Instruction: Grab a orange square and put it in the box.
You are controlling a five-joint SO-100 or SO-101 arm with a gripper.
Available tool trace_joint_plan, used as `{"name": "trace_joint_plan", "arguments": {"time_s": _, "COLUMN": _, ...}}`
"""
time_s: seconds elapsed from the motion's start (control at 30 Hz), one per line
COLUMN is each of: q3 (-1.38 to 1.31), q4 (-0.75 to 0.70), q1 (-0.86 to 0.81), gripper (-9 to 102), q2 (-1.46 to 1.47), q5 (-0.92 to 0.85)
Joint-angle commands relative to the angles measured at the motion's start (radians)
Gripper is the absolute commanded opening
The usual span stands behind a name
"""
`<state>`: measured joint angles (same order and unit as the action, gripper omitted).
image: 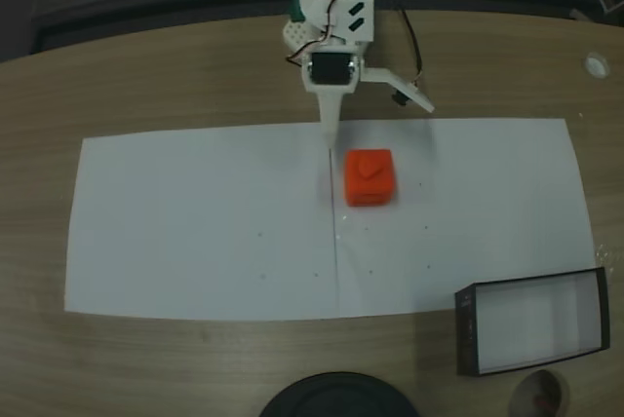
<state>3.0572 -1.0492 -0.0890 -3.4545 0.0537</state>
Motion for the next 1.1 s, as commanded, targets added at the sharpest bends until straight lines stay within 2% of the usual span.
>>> {"name": "trace_joint_plan", "arguments": {"time_s": 0.0, "q3": -0.087, "q4": 0.051, "q1": -0.006, "gripper": 10, "q2": -0.018, "q5": -0.017}}
{"name": "trace_joint_plan", "arguments": {"time_s": 0.1, "q3": -0.140, "q4": 0.051, "q1": -0.006, "gripper": 25, "q2": -0.015, "q5": -0.054}}
{"name": "trace_joint_plan", "arguments": {"time_s": 0.2, "q3": -0.222, "q4": 0.041, "q1": -0.006, "gripper": 33, "q2": -0.002, "q5": -0.052}}
{"name": "trace_joint_plan", "arguments": {"time_s": 0.43, "q3": -0.522, "q4": -0.112, "q1": 0.020, "gripper": 35, "q2": 0.087, "q5": -0.072}}
{"name": "trace_joint_plan", "arguments": {"time_s": 0.6, "q3": -0.707, "q4": -0.256, "q1": 0.097, "gripper": 40, "q2": 0.428, "q5": -0.167}}
{"name": "trace_joint_plan", "arguments": {"time_s": 0.73, "q3": -0.874, "q4": -0.339, "q1": 0.146, "gripper": 41, "q2": 0.752, "q5": -0.170}}
{"name": "trace_joint_plan", "arguments": {"time_s": 0.9, "q3": -1.017, "q4": -0.345, "q1": 0.146, "gripper": 41, "q2": 1.109, "q5": -0.169}}
{"name": "trace_joint_plan", "arguments": {"time_s": 1.07, "q3": -1.043, "q4": -0.345, "q1": 0.144, "gripper": 41, "q2": 1.348, "q5": -0.169}}
